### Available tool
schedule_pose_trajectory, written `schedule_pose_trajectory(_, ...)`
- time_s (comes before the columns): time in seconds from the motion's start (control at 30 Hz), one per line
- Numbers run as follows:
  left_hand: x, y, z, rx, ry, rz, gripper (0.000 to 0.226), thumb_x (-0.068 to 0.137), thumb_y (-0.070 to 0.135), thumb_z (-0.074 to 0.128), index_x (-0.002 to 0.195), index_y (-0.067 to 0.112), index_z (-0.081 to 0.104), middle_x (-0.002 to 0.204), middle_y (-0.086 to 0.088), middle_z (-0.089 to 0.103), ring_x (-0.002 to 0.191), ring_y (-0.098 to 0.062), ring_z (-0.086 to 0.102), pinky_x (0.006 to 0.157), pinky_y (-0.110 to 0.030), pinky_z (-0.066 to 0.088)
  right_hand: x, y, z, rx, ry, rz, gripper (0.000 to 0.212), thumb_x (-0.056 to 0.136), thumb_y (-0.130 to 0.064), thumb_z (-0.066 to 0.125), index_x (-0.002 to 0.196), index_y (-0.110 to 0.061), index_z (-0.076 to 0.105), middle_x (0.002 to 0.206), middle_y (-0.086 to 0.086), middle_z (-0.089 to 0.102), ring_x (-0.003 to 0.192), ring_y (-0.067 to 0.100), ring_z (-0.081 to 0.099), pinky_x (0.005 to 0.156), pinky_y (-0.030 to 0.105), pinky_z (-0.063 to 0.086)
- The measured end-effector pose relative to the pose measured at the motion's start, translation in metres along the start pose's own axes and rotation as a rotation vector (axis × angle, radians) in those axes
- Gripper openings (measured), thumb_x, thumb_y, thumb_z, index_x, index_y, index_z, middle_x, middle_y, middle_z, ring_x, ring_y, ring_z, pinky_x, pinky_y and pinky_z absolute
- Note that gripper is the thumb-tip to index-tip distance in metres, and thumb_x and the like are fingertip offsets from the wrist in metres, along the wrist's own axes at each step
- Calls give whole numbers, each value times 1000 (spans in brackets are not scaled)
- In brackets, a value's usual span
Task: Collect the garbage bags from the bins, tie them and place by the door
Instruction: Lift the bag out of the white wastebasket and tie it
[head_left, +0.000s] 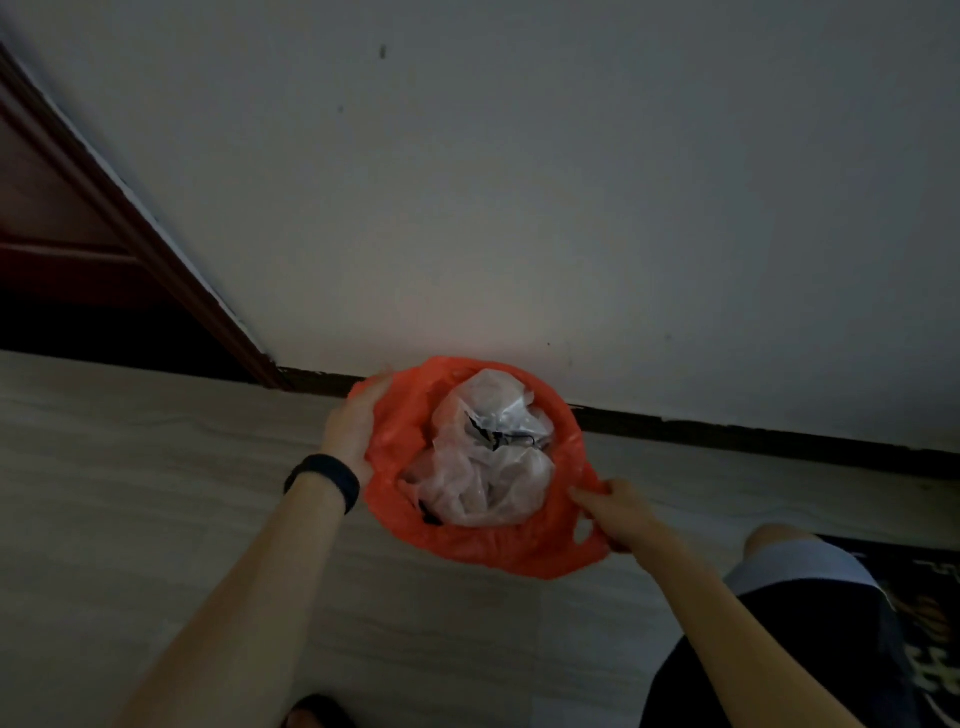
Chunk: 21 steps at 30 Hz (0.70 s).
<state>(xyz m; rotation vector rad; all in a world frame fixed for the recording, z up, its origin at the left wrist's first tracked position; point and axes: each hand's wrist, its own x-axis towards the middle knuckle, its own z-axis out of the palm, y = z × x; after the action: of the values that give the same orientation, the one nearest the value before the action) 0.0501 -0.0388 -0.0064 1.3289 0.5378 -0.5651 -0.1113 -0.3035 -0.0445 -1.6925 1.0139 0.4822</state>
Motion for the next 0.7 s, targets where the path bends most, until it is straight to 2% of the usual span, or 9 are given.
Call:
schedule_pose_trajectory(0.03, 1, 1, -3, 161, -14, -9, 72, 54, 58, 86, 113, 19, 72, 107, -7, 75, 97, -27, 72, 90, -45, 55, 4, 2, -3, -10, 89, -51, 26, 92, -28, 67, 98, -4, 70, 86, 13, 68, 66, 17, 59, 71, 38, 53)
schedule_pose_trajectory(0.1, 4, 3, -10, 507, -59, -65, 78, 47, 60, 89, 113, 21, 72, 108, -7, 75, 98, -28, 71, 95, -47, 53, 10, -2, -13, 141, 243, -120, 22, 93, -23, 63, 89, -3, 72, 71, 6, 65, 61, 15, 56, 60, 31, 46)
schedule_pose_trajectory(0.2, 9, 7, -12, 726, -69, -125, 54, 74, 42, 82, 120, 17, 68, 116, -10, 71, 104, -30, 68, 100, -50, 50, 6, -29, -29, 624, 245, -185, 12, 97, -15, 57, 92, -13, 68, 69, 2, 63, 59, 12, 56, 55, 24, 43)
schedule_pose_trajectory(0.3, 12, 8, -4, 550, 64, 54, 27, 84, 31, 75, 106, 17, 69, 112, -12, 71, 97, -28, 69, 94, -45, 53, -8, -60, -29, 923, 107, -271, 15, 100, -10, 52, 93, -12, 65, 69, 6, 58, 49, 12, 49, 49, 24, 39)
schedule_pose_trajectory(0.43, 2, 0, 14, 200, 121, 206, 8, 90, 26, 68, 97, 22, 67, 103, -10, 72, 91, -27, 69, 85, -44, 56, -34, -77, -25, 1017, -175, -399, 21, 99, -7, 51, 106, -6, 70, 71, -3, 68, 42, 7, 32, 42, 22, 30)
schedule_pose_trajectory(0.5, -5, -4, 20, 39, 152, 248, 7, 89, 23, 70, 94, 20, 67, 97, -9, 72, 88, -26, 69, 80, -41, 56, -43, -75, -29, 942, -276, -484, 23, 97, -5, 51, 108, -4, 72, 72, -4, 67, 43, 8, 31, 42, 21, 29)
schedule_pose_trajectory(0.57, -11, -1, 24, -147, 190, 279, 11, 82, 16, 74, 84, 18, 64, 85, -7, 72, 78, -23, 68, 69, -34, 54, -49, -73, -35, 811, -329, -577, 24, 94, -3, 52, 95, -7, 76, 65, -3, 62, 42, 8, 32, 42, 21, 30)
schedule_pose_trajectory(0.63, -16, 7, 29, -251, 171, 308, 17, 76, 11, 76, 79, 15, 60, 77, -6, 72, 72, -21, 69, 61, -30, 54, -50, -77, -41, 725, -300, -576, 28, 91, -3, 53, 79, -13, 76, 64, 5, 57, 40, 9, 31, 42, 24, 26)
schedule_pose_trajectory(0.7, -20, 13, 36, -199, 91, 296, 23, 72, 12, 80, 82, 10, 59, 78, -10, 72, 71, -23, 70, 60, -32, 55, -49, -85, -46, 612, -181, -508, 30, 91, -2, 53, 73, -15, 72, 75, 15, 50, 39, 10, 29, 43, 25, 23)
